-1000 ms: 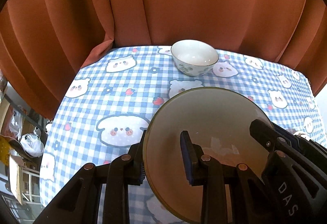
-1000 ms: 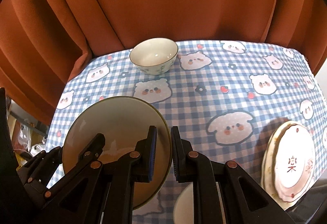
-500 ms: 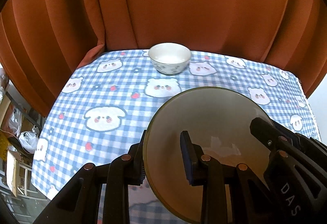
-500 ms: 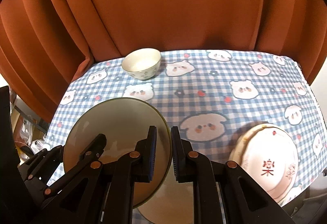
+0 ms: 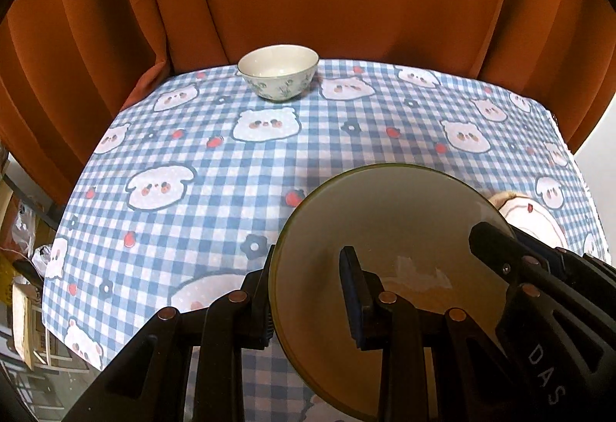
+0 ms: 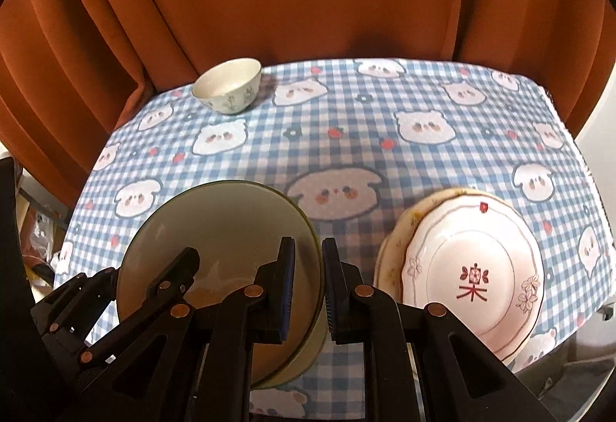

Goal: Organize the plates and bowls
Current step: 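Lower the white bowl onto the cloth and open both grippers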

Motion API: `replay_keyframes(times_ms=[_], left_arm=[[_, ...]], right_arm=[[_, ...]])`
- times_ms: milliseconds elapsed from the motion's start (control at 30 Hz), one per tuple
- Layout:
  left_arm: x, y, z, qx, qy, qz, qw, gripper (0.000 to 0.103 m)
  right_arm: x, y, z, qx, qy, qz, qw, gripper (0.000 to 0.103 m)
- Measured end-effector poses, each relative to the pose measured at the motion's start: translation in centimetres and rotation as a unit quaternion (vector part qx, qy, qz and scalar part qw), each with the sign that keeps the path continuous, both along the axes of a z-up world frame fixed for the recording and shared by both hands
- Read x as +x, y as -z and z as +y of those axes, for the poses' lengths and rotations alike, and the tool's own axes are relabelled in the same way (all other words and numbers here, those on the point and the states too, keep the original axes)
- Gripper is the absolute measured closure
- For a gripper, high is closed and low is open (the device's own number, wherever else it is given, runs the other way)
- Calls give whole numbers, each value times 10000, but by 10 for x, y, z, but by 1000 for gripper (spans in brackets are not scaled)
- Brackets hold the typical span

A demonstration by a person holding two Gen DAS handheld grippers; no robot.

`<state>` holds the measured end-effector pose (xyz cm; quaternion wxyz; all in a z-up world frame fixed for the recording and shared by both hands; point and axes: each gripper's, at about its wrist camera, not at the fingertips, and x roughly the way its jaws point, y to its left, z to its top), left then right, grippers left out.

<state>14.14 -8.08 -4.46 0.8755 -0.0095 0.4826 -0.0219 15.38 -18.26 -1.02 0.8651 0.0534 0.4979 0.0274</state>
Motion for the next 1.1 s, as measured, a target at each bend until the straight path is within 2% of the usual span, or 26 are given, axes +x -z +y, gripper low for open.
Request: replay_keyframes(times_ms=[300, 433, 733, 900, 1100], left_arm=[[1, 22, -11, 208, 98, 346, 9991, 75], [2, 25, -11, 353, 75, 310, 9989, 75], [4, 38, -1, 229, -81, 564, 9981, 75], [4, 45, -2, 147, -67, 664, 9977, 75], [-3, 50, -5, 253, -57, 541, 9982, 75]], right_arm=[[-1, 25, -10, 130, 29, 350, 9993, 86], [1, 35, -11, 199, -5, 473, 9987, 86], [7, 45, -1, 140, -186, 626, 9978, 86], [6, 46, 2, -32, -260, 583, 9980, 86], [-1, 49, 1, -209, -325, 495, 9980, 86]])
